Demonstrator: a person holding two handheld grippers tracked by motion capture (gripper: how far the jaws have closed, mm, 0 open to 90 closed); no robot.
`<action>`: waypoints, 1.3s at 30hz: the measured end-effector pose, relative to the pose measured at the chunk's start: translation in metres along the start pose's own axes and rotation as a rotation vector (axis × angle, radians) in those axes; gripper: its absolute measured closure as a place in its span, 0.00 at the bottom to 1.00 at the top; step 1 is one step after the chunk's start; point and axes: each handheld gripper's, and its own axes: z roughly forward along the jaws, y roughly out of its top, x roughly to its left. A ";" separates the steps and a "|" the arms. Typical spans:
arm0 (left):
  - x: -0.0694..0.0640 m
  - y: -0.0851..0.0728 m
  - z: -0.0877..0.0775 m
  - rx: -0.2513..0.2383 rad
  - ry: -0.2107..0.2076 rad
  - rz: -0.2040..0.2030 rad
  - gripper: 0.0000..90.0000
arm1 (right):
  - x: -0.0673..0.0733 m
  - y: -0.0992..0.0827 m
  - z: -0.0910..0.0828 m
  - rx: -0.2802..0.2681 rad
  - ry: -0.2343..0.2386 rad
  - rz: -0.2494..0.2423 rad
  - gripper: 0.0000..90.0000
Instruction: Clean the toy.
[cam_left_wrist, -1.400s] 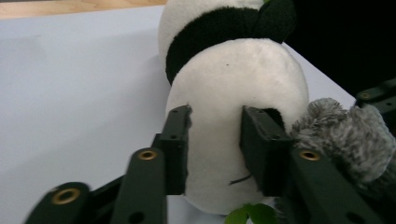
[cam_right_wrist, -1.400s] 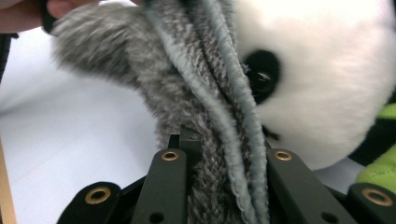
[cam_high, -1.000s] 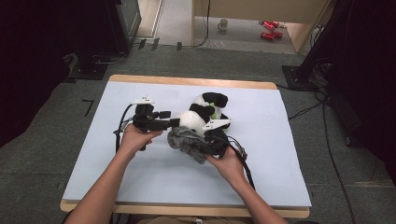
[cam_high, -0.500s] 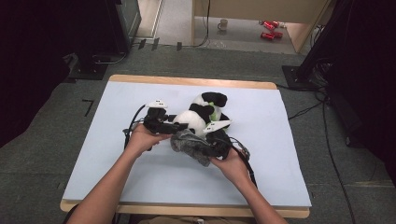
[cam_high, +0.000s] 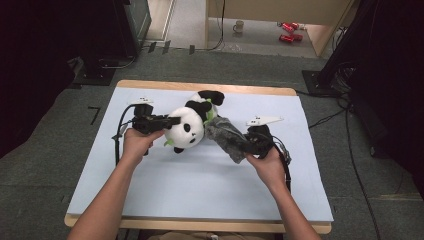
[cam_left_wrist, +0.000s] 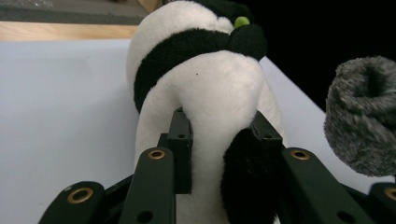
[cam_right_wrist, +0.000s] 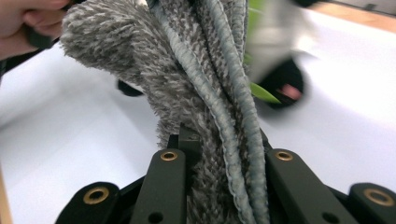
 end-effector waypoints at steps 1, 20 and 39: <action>0.003 0.000 -0.004 -0.015 0.007 -0.017 0.76 | -0.004 0.000 -0.002 -0.003 -0.016 0.017 0.85; 0.051 -0.021 -0.027 -0.060 0.091 -0.028 0.56 | -0.072 -0.037 0.046 0.143 -0.135 0.150 0.75; 0.078 -0.030 -0.049 -0.124 0.134 -0.132 0.40 | -0.078 -0.037 0.054 0.129 -0.159 0.096 0.32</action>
